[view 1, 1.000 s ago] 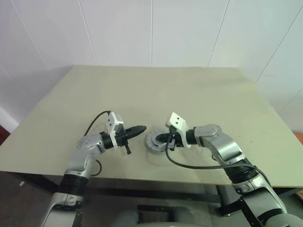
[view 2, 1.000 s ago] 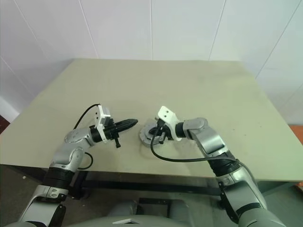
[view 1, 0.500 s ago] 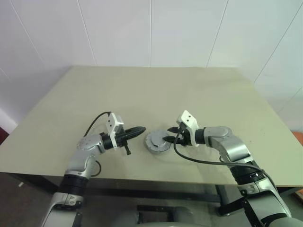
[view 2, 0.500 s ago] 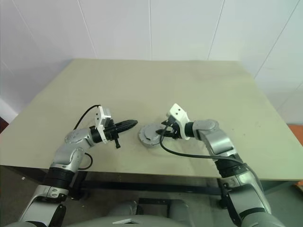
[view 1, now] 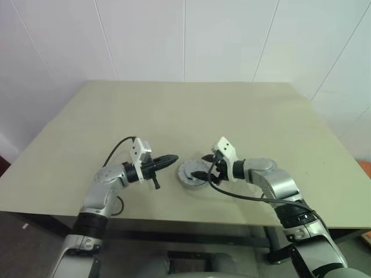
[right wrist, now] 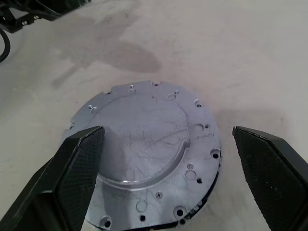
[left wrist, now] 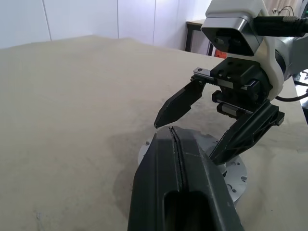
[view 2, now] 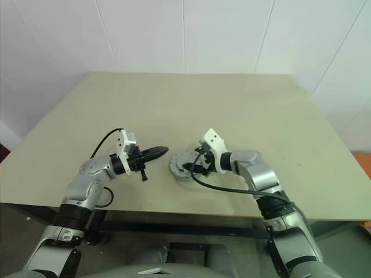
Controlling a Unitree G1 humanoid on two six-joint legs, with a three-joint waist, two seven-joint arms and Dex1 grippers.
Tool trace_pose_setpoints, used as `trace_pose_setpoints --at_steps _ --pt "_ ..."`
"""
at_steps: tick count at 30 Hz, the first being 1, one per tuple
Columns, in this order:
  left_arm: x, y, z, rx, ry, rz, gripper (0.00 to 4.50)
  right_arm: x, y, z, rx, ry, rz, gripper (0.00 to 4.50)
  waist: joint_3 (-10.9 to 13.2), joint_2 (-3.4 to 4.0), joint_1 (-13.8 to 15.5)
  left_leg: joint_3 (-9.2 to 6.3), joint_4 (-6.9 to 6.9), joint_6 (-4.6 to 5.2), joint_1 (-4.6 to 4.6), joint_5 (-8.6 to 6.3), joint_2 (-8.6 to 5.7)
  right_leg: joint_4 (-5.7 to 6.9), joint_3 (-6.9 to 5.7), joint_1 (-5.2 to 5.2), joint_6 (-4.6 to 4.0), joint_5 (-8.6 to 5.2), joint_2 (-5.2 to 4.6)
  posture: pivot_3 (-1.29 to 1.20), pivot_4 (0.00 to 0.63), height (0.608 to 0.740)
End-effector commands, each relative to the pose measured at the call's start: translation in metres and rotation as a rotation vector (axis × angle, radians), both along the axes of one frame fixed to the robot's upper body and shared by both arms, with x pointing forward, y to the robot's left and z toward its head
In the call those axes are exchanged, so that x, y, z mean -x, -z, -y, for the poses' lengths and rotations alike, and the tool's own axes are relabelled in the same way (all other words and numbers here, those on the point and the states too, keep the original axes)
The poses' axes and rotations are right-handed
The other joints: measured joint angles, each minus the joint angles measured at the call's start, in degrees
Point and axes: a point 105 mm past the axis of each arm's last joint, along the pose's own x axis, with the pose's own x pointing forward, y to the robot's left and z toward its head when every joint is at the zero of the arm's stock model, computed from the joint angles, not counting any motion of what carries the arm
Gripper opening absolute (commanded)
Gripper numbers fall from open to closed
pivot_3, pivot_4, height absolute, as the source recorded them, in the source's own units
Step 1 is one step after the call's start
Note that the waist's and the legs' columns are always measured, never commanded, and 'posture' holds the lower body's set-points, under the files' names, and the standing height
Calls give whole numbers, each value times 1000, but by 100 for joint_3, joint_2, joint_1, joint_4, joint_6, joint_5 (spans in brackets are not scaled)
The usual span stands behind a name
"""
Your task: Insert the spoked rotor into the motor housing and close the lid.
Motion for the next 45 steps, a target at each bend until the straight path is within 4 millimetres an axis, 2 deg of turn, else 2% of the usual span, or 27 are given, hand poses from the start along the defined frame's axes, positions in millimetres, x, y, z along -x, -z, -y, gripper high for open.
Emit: trace_pose_setpoints --at_steps 1,18,21,27,34,41,45 --pt "-4 -11 2 -3 6 46 0 4 21 2 78 2 -27 4463 0 0 0 0 0 0 0 0 0 0 0 0 0 0 0 0 0 740" --pt "-3 -2 1 -19 11 21 0 26 31 -3 141 -134 -37 4463 -1 -2 5 0 0 0 -1 0 0 -2 -1 0 2 -2 -2 0 0 740" --pt "-3 -2 2 -18 11 19 0 25 33 -4 147 -129 -35 4463 0 -2 7 -1 0 0 -1 0 0 -2 -2 1 2 -2 -2 0 0 740" --pt "-2 -1 2 -17 9 21 0 12 35 -8 145 -47 -6 4463 -1 -3 -28 0 -1 -2 2 -1 8 -2 -3 1 1 -2 -2 0 0 740" --pt "-1 2 2 -23 13 12 0 17 43 -2 185 -72 -40 4463 -1 1 -33 2 -1 -10 14 -6 47 -1 -55 4 14 -11 0 0 0 740" --pt "1 3 6 -18 24 9 0 12 28 11 144 -85 -59 4463 -2 3 18 4 -1 -3 2 -2 47 -16 -58 2 -7 1 -3 0 0 740" --pt "1 3 6 -17 23 8 0 9 20 8 95 -84 -51 4463 -1 2 21 4 -1 -4 -6 -3 47 -22 -60 -1 -8 2 -7 0 0 740"
